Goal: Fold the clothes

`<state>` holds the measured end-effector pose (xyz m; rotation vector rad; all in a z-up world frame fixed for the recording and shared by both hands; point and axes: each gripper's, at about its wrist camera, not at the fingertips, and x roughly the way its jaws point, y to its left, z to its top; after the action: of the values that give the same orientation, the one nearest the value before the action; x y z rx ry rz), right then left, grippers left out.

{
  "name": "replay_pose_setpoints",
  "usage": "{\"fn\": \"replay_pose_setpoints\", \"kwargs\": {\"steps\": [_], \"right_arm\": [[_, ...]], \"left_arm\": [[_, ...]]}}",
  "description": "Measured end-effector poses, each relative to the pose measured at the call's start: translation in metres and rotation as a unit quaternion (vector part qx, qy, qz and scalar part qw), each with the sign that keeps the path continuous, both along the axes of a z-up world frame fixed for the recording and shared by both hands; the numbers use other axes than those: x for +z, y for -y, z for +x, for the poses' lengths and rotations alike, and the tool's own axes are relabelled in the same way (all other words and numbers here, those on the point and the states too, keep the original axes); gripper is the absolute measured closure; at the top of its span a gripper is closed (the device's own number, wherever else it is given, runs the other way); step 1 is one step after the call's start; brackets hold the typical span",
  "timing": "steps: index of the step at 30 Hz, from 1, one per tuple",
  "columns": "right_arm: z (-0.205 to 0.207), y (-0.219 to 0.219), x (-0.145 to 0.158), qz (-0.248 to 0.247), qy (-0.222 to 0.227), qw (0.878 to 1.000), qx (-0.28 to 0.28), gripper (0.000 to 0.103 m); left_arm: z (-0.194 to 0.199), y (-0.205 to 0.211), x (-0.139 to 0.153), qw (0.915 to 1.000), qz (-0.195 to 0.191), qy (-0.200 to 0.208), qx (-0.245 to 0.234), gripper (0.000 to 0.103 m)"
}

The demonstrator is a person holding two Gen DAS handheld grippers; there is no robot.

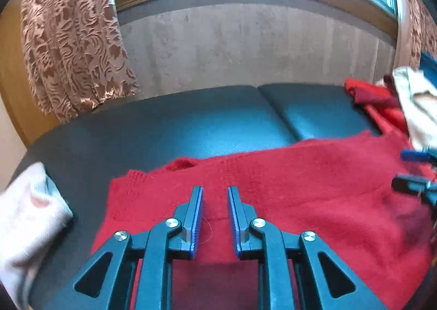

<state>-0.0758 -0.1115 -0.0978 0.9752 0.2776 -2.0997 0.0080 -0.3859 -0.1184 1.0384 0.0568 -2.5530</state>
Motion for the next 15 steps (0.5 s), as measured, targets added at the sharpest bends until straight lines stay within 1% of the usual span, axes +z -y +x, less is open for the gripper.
{"fn": "replay_pose_setpoints", "kwargs": {"steps": [1, 2, 3, 4, 5, 7, 8, 9, 10, 11, 13, 15], "right_arm": [[0.000, 0.004, -0.001, 0.006, 0.000, 1.000, 0.001, 0.011], [0.000, 0.009, -0.003, 0.013, 0.000, 1.000, 0.002, 0.025], [0.000, 0.012, -0.005, 0.022, 0.002, 1.000, 0.004, 0.041], [0.000, 0.015, -0.009, 0.037, 0.004, 0.999, 0.003, 0.045], [0.000, 0.020, -0.011, 0.046, 0.003, 0.999, 0.004, 0.045], [0.001, 0.026, -0.013, 0.049, -0.003, 0.999, 0.005, 0.047], [0.001, 0.027, -0.013, 0.045, 0.000, 0.999, 0.007, 0.055], [0.001, 0.027, -0.012, 0.039, 0.006, 0.999, 0.008, 0.072], [0.001, 0.027, -0.009, 0.032, 0.010, 0.999, 0.009, 0.080], [0.000, 0.028, -0.003, 0.030, 0.002, 1.000, 0.008, 0.090], [-0.001, 0.030, 0.009, 0.026, -0.013, 1.000, 0.007, 0.096], [-0.005, 0.033, 0.017, 0.026, -0.033, 0.999, -0.004, 0.097]], "left_arm": [[-0.003, 0.002, -0.005, 0.9999, -0.009, 0.012, 0.000, 0.085], [-0.005, 0.004, -0.011, 0.9995, -0.019, 0.024, 0.000, 0.084], [-0.005, 0.006, -0.016, 0.9996, -0.011, 0.027, 0.000, 0.080], [-0.005, 0.008, -0.022, 0.9996, -0.003, 0.028, 0.000, 0.080], [-0.001, 0.009, -0.023, 0.9998, 0.004, 0.018, 0.004, 0.080], [0.005, 0.011, -0.024, 0.9996, 0.025, 0.005, 0.008, 0.080], [0.008, 0.012, -0.024, 0.9992, 0.038, 0.002, 0.009, 0.081], [0.011, 0.013, -0.024, 0.9986, 0.051, 0.000, 0.010, 0.081], [0.013, 0.015, -0.024, 0.9980, 0.061, -0.004, 0.015, 0.081], [0.016, 0.017, -0.023, 0.9972, 0.071, -0.007, 0.021, 0.081], [0.021, 0.022, -0.021, 0.9953, 0.090, -0.014, 0.033, 0.081], [0.026, 0.026, -0.025, 0.9920, 0.110, -0.029, 0.054, 0.080]]}}
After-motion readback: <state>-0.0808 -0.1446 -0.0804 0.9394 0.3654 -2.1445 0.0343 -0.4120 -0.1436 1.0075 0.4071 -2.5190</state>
